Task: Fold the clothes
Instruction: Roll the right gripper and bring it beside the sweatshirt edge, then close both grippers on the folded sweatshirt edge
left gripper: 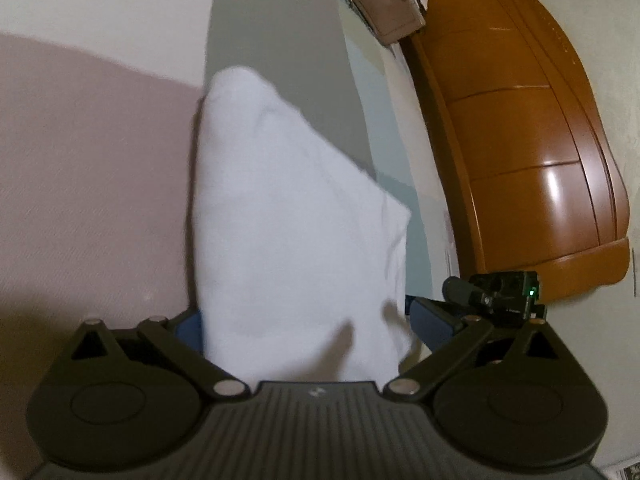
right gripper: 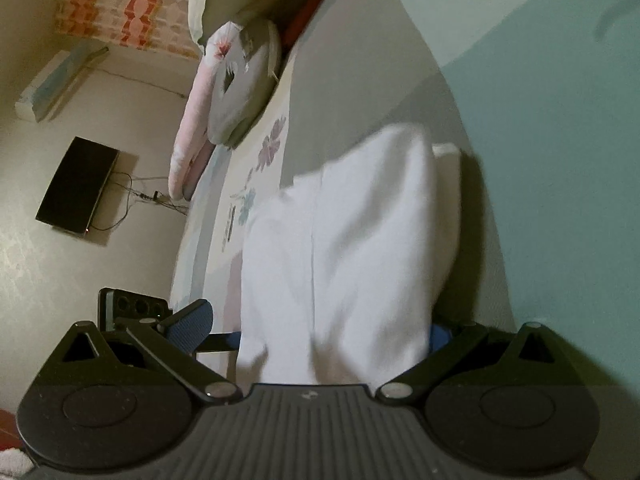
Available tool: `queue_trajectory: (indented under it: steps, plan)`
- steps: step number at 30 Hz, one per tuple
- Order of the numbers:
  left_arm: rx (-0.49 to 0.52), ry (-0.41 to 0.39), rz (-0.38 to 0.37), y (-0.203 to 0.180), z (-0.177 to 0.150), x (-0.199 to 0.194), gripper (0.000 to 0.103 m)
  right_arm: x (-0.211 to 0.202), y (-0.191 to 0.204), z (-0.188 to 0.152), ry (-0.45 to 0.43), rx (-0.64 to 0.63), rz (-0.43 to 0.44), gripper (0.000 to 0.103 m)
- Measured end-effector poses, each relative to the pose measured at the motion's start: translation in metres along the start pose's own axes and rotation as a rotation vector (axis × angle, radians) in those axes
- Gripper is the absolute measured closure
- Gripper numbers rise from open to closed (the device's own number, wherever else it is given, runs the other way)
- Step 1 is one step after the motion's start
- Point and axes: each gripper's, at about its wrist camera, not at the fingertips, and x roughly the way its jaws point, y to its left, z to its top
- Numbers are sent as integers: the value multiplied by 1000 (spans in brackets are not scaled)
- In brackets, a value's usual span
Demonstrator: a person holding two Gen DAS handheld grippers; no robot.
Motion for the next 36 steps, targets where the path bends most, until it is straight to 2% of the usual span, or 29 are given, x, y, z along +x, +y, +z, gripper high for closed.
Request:
queue_trajectory:
  steps: [4, 7, 9, 12, 17, 22, 29, 33, 36]
  plan:
    - [5, -13, 10, -6, 1, 4, 4, 11, 3, 11, -7, -8, -8, 0]
    - [6, 25, 11, -6, -15, -1, 4, 6, 6, -1, 31, -22, -7, 0]
    - [8, 20, -6, -2, -24, -7, 4, 1, 6, -12, 61, -35, 13, 0]
    - [-24, 1, -37, 3, -17, -4, 3, 2, 4, -13, 58, -40, 25, 0]
    - [-5, -7, -30, -5, 1, 10, 3, 14, -2, 5, 36, 2, 58, 0]
    - [7, 10, -61, 1, -15, -1, 4, 11, -1, -2, 59, -28, 79, 0]
    - [6, -13, -79, 0, -2, 8, 3, 19, -3, 10, 67, -7, 76, 0]
    - [16, 10, -96, -2, -8, 10, 3, 15, 0, 0, 75, -30, 76, 0]
    - [38, 10, -108, 4, -14, 6, 10, 11, -3, -5, 99, -68, 98, 0]
